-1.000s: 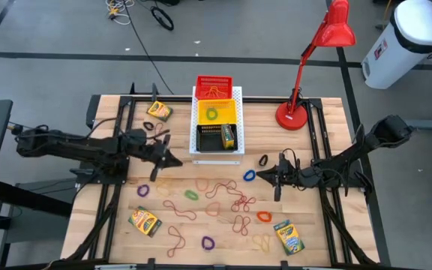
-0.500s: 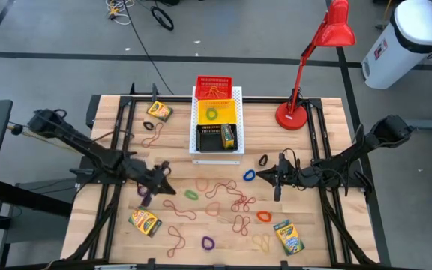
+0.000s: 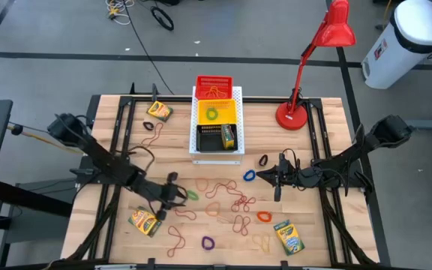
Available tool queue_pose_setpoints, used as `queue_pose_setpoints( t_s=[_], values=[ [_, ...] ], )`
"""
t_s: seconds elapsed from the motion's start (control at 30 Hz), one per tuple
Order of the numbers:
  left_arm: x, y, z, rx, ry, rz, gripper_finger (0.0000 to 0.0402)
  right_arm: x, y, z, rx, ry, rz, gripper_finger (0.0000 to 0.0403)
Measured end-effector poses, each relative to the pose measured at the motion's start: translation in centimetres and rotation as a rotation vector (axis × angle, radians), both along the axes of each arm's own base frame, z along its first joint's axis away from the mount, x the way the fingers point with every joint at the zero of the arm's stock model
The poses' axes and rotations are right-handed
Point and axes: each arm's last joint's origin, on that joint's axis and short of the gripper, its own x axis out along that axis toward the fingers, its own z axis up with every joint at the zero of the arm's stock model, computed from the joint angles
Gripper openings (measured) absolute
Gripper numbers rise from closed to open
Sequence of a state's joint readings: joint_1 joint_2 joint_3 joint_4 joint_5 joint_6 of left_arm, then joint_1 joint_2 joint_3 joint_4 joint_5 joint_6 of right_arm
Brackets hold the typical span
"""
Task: Pick & Place Office Desk Supplies
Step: Put the green spring keychain into the yellow bin on the shelf
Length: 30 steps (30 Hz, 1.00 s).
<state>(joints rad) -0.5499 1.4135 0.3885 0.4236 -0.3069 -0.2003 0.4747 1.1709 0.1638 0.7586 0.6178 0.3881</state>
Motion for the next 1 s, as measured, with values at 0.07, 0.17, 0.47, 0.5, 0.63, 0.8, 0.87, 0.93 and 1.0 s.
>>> queue_pose_setpoints(
  t_s=[0.07, 0.17, 0.47, 0.5, 0.63, 0.8, 0.87, 0.93, 1.0],
  values=[
    [1.0, -0.6, 0.0, 0.038, 0.007, -0.020, 0.0148, 0.0, 0.0, 0.0, 0.000, 0.000, 0.000, 0.0007],
    [2.4, -1.2, -0.3, 0.097, 0.028, -0.039, 0.0168, 0.0, 0.0, 0.0, -0.001, 0.001, 0.000, 0.0007],
    [4.1, 0.2, -1.2, 0.203, 0.144, 0.050, 0.0214, 0.0, 0.0, 0.0, -0.002, 0.001, 0.000, 0.0007],
    [4.1, 0.5, -1.2, 0.201, 0.155, 0.058, 0.0216, 0.0, 0.0, 0.0, -0.003, 0.001, 0.000, 0.0007],
    [4.5, 1.3, -1.7, 0.146, 0.202, 0.054, 0.0220, 0.0, 0.0, 0.0, -0.001, 0.001, 0.000, 0.0007],
    [4.6, 1.6, -2.7, 0.176, 0.252, 0.025, 0.0215, 0.0, 0.0, 0.0, -0.001, 0.001, 0.000, 0.0007],
    [4.6, 1.6, -2.9, 0.182, 0.257, 0.027, 0.0206, 0.0, 0.0, 0.0, -0.002, 0.002, 0.000, 0.0007],
    [4.6, 1.6, -3.0, 0.182, 0.260, 0.025, 0.0187, 0.0, 0.0, 0.0, -0.003, 0.002, 0.000, 0.0007],
    [4.5, 1.5, -2.9, 0.187, 0.263, 0.015, 0.0159, 0.0, 0.0, 0.0, -0.003, 0.002, 0.000, 0.0007]
  ],
)
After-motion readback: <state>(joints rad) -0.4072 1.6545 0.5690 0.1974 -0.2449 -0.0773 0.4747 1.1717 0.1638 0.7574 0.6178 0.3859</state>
